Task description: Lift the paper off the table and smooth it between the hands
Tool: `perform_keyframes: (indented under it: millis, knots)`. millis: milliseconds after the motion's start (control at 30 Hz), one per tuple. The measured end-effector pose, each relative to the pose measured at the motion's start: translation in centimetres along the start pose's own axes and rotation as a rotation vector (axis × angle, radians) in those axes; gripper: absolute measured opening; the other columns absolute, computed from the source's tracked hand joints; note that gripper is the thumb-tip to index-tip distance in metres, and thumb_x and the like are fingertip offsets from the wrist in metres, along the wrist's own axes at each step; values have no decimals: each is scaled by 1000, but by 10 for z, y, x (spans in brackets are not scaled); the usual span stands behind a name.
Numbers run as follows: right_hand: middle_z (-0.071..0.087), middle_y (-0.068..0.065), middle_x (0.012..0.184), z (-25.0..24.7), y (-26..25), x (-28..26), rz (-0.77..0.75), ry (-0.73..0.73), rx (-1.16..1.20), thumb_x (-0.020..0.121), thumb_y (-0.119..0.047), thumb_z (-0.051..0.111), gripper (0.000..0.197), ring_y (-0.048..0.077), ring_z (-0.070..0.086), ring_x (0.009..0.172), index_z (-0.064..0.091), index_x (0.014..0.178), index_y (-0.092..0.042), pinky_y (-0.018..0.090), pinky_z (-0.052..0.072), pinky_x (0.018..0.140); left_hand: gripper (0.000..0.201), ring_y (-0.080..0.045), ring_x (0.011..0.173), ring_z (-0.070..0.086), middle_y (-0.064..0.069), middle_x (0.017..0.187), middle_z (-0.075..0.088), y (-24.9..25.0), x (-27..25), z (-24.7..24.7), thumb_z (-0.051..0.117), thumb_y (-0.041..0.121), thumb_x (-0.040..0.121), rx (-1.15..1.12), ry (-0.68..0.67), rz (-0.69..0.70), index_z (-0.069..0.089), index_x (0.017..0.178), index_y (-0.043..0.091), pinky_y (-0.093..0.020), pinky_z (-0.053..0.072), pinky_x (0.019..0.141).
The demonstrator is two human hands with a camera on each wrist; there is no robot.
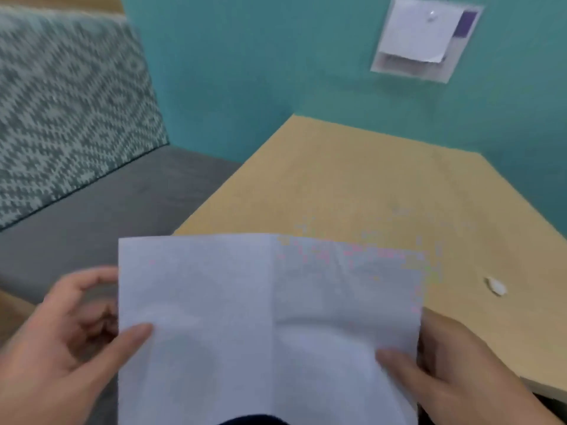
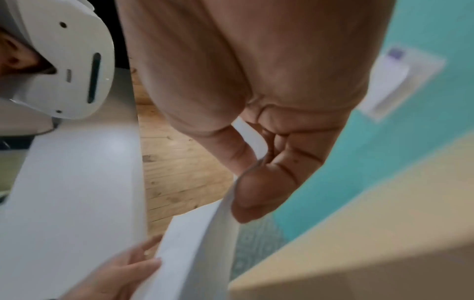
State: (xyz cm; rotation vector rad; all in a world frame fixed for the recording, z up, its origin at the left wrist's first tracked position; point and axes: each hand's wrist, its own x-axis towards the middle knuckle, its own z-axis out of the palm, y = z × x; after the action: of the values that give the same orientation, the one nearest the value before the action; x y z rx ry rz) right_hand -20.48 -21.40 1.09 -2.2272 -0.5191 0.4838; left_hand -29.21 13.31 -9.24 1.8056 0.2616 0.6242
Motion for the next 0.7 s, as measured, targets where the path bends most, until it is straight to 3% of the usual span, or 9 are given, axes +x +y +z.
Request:
perform_keyframes:
  millis: [67, 133, 267, 367, 433, 500, 600, 633, 700]
  knots:
    - [74, -24, 93, -36, 22, 0, 17, 276, 15, 88, 0, 62, 47, -5, 70, 85, 66, 112, -39, 14, 54, 67, 53, -39, 74, 66, -6, 86, 75, 51, 24, 52, 78, 7, 77, -47, -133, 97, 54, 110, 42, -49, 53, 54]
    - [75, -16, 85, -69, 41, 3, 33, 402, -17, 88, -6, 64, 45, -1, 70, 72, 55, 120, -37, 12, 48, 53, 50, -35, 73, 63, -2, 86, 74, 77, 49, 96, 77, 12, 85, 16, -252, 194, 49, 112, 44, -49, 53, 61]
    - [66, -6, 89, -115, 85, 28, 172, 473, -241, 87, -17, 67, 83, 12, 62, 75, 16, 151, -33, 23, 43, 56, 70, -18, 62, 55, 3, 73, 64, 84, 109, 164, 71, 14, 87, 281, -376, 216, 33, 138, 44, -42, 50, 69]
    - [60, 4, 78, -129, 103, 54, 252, 426, -431, 88, -21, 68, 101, 18, 57, 68, -7, 156, -23, 27, 43, 56, 89, -12, 58, 51, 4, 69, 56, 80, 142, 203, 68, 17, 89, 522, -523, 196, 13, 153, 45, -25, 41, 58]
    - [64, 8, 104, -132, 111, 66, 317, 330, -522, 89, -25, 66, 91, 23, 62, 91, 6, 157, -20, 31, 51, 74, 80, -8, 64, 53, 8, 75, 56, 75, 158, 222, 66, 21, 90, 691, -586, 173, 22, 153, 41, -20, 38, 57]
    - [55, 7, 136, -132, 115, 74, 371, 219, -621, 88, -32, 64, 72, 25, 55, 120, 32, 151, -17, 33, 48, 95, 65, -11, 82, 56, 8, 96, 58, 72, 167, 236, 67, 27, 89, 842, -621, 165, 40, 148, 35, -21, 40, 68]
    - [62, 11, 130, -130, 121, 80, 356, 43, -748, 83, -42, 65, 56, 28, 60, 117, 61, 126, -8, 42, 52, 97, 52, -17, 118, 51, 3, 137, 52, 67, 168, 250, 64, 39, 91, 1151, -745, 199, 51, 141, 31, -26, 41, 95]
    - [63, 12, 127, -129, 120, 80, 351, 13, -772, 82, -45, 64, 56, 29, 61, 114, 63, 123, -7, 44, 52, 95, 43, -20, 120, 51, 1, 137, 52, 68, 167, 254, 61, 43, 92, 1245, -763, 228, 57, 134, 33, -28, 41, 96]
    - [63, 11, 127, -131, 121, 79, 351, -18, -788, 84, -45, 63, 56, 28, 61, 114, 62, 124, -6, 44, 52, 96, 15, -23, 96, 51, -1, 112, 54, 66, 166, 257, 57, 47, 90, 1345, -752, 249, 58, 97, 33, -29, 41, 79]
